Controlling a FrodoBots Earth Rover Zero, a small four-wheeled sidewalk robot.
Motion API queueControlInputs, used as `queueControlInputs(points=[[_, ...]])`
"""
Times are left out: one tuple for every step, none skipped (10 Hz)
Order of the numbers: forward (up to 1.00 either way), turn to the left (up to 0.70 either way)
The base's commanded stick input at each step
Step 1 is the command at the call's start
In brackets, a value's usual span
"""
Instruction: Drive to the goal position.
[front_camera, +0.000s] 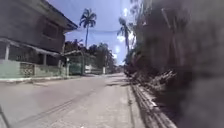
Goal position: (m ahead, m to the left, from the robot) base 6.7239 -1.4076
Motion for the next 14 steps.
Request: queueControlInputs(points=[[0.85,-0.14],[0.85,0.09],[0.85,0.03],[0.85,0.02],[0.85,0.04],[0.85,0.07],[0.85,0.1],[0.85,0.13],[0.85,0.12],[0.85,0.11],[0.85,-0.02],[0.85,-0.14],[0.85,-0.26],[0.85,-0.34]])
